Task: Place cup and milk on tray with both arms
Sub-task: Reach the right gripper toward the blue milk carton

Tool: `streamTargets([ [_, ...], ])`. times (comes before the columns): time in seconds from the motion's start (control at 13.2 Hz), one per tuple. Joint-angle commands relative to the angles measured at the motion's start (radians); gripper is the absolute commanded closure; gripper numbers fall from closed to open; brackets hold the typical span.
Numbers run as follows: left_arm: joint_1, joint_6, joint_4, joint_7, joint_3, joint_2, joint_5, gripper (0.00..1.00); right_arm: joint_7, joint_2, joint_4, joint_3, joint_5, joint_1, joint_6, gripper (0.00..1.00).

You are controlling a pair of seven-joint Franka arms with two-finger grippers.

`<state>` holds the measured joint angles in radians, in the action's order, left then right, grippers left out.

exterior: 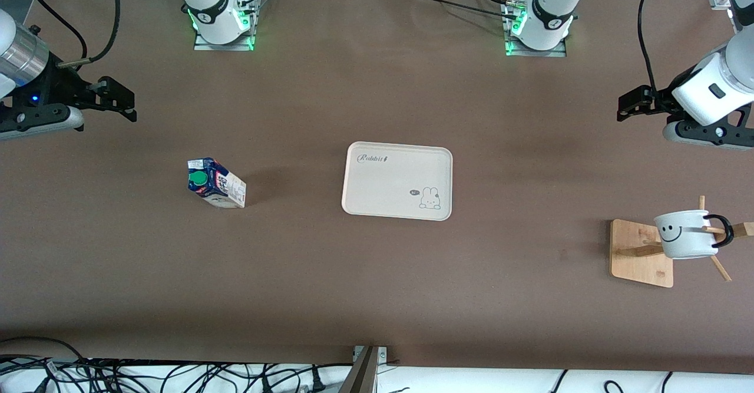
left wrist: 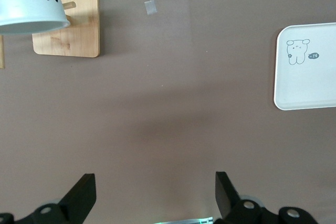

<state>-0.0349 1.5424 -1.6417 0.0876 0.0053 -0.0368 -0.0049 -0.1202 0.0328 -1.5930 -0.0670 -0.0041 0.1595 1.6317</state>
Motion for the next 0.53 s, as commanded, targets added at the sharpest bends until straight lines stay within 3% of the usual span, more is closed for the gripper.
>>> streamTargets([
  [0.0, -0.003, -0.028, 0.039, -0.002, 0.004, -0.017, -0.017, 0.0, 0.005, -0.011, -0.002, 0.001, 0.002, 0.0, -0.01, 0.0],
  [0.46, -0.003, -0.03, 0.039, -0.002, 0.004, -0.017, -0.017, 0.0, 0.007, -0.005, 0.019, 0.001, 0.003, -0.001, 0.0, 0.0],
])
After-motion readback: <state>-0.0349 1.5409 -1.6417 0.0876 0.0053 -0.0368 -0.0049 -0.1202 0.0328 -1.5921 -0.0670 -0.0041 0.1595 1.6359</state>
